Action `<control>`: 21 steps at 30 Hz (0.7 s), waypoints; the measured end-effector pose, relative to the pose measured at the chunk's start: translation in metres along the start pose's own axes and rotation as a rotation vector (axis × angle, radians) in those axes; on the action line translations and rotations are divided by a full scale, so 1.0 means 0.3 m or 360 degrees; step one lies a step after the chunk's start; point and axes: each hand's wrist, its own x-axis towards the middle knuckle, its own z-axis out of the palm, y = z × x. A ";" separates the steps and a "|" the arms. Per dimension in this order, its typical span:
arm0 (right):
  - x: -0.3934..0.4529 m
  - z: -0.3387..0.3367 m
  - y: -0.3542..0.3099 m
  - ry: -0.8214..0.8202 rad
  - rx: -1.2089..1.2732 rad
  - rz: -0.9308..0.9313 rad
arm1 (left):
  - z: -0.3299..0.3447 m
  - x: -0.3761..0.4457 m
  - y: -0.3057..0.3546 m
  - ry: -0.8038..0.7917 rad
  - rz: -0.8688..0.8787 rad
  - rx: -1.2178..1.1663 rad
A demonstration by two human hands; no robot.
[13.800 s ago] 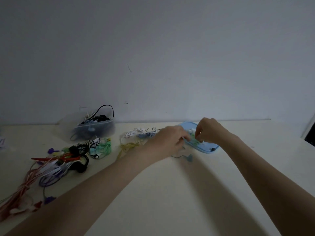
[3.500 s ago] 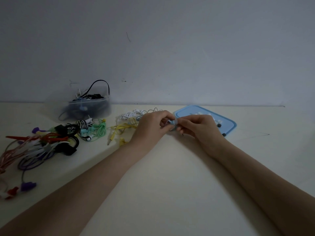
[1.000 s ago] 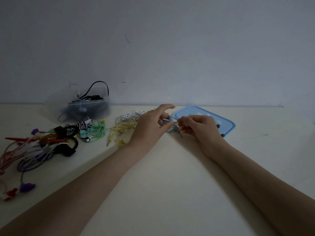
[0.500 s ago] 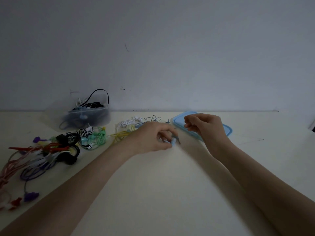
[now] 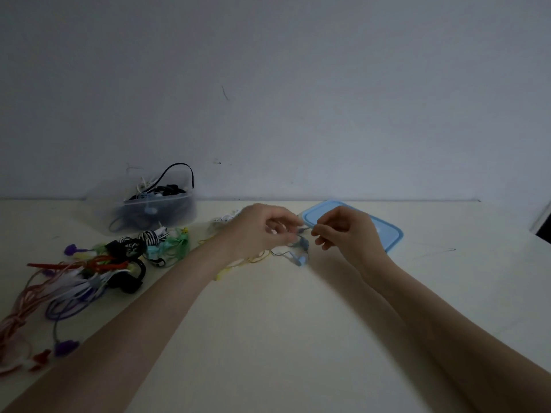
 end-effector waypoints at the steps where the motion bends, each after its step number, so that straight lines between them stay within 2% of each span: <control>1: -0.001 -0.002 0.000 0.0003 -0.0024 -0.0013 | -0.012 0.003 -0.002 0.0109 -0.0004 0.0031; 4: -0.003 -0.008 0.000 0.0021 -0.0092 -0.0035 | -0.037 0.009 -0.017 0.0321 -0.0054 0.0111; 8: 0.000 -0.012 -0.003 0.0075 -0.0161 -0.0046 | -0.036 0.012 -0.015 0.0343 -0.0092 0.0195; 11: 0.002 -0.008 0.001 0.0097 -0.0228 -0.0048 | 0.001 0.038 0.003 0.0212 -0.0091 0.0384; 14: -0.004 -0.004 0.004 0.0077 -0.0221 -0.0065 | 0.045 0.093 0.008 -0.0013 -0.0302 0.0692; 17: -0.011 -0.007 0.002 0.0049 -0.0215 -0.0096 | 0.078 0.139 0.003 -0.0045 -0.0434 0.0962; 19: -0.013 -0.008 0.004 0.0037 -0.0201 -0.0103 | 0.087 0.155 0.001 -0.0093 -0.0461 0.1016; 21: -0.012 -0.009 0.007 0.0032 -0.0185 -0.0097 | 0.078 0.158 0.001 -0.0145 -0.0495 0.0891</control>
